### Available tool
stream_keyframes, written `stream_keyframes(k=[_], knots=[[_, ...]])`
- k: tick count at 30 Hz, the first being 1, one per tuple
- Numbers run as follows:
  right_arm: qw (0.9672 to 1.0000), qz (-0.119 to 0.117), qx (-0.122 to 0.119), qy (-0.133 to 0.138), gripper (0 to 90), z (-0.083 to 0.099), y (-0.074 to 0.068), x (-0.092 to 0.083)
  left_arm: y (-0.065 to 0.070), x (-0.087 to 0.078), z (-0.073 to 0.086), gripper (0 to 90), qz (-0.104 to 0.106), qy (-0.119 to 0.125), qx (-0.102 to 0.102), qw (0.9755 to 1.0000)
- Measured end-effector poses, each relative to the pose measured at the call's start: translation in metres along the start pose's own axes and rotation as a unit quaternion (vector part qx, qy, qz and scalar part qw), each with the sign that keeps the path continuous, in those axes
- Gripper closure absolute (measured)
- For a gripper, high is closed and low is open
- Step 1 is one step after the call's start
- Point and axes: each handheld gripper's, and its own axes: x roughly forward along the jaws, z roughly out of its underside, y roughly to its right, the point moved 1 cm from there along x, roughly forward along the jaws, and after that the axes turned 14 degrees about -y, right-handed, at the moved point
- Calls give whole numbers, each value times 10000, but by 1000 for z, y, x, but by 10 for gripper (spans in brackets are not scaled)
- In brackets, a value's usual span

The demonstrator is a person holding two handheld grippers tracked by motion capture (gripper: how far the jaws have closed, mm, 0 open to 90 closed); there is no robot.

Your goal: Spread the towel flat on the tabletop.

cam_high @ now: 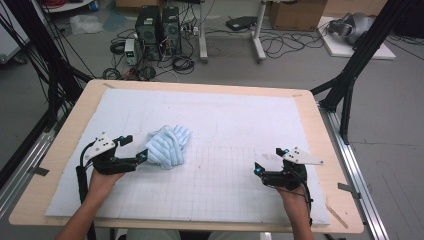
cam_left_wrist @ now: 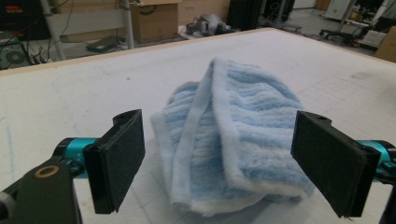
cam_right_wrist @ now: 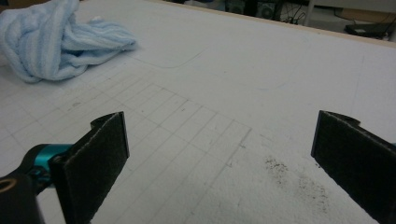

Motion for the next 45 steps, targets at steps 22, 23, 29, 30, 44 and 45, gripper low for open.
stream_keyframes(k=[22, 23, 29, 30, 44, 45], knots=[[9998, -49, -33, -176, 32, 2, -5, 4, 25, 51, -19, 526, 263, -949, 635, 9931], [9998, -71, -13, -190, 32, 2, -6, 4, 26, 51, -20, 598, 299, -919, 684, 9930], [9998, -76, -43, -196, 32, 1, -6, 6, 32, 50, -29, 766, 637, -831, 860, 9908], [9998, -71, -46, -197, 32, 1, -6, 6, 35, 49, -33, 773, 751, -831, 923, 9894], [9998, -68, 28, -174, 32, 3, -5, 4, 93, 59, -83, 780, 2120, -250, 1285, 9685], [9998, -51, 8, -176, 32, 3, -4, 3, 96, 58, -86, 780, 2223, -182, 1252, 9667]])
